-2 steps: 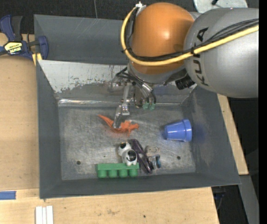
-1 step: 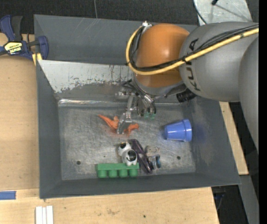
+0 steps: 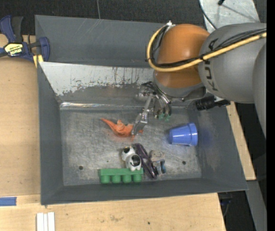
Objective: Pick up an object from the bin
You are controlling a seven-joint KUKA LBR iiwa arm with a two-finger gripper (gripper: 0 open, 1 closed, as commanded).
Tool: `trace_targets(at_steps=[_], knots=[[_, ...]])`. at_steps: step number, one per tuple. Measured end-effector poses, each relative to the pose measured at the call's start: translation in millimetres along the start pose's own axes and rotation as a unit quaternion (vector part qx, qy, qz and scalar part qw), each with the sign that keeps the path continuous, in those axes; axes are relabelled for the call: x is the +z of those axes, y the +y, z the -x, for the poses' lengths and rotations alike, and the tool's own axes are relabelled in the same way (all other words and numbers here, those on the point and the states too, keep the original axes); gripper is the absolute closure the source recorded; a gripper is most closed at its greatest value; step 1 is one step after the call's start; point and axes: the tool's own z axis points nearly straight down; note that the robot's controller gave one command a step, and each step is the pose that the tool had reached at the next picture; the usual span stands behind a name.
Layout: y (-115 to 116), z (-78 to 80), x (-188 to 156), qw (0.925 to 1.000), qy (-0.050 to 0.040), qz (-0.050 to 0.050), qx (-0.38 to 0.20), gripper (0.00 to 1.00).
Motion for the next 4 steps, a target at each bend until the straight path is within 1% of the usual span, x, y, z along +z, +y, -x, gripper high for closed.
trace_targets(at_steps=[1,2,3,4], knots=[[6.7,3.6,26.1,0.9981,-0.0014,0.000,-0.062,0.00],[15.1,1.1,80.6,0.9968,-0.0002,0.000,0.080,0.00],[13.0,13.7,85.5,0.9993,-0.0153,0.004,0.033,1.00],[12.6,13.2,84.5,0.9996,-0.0135,0.003,0.026,1.00]])
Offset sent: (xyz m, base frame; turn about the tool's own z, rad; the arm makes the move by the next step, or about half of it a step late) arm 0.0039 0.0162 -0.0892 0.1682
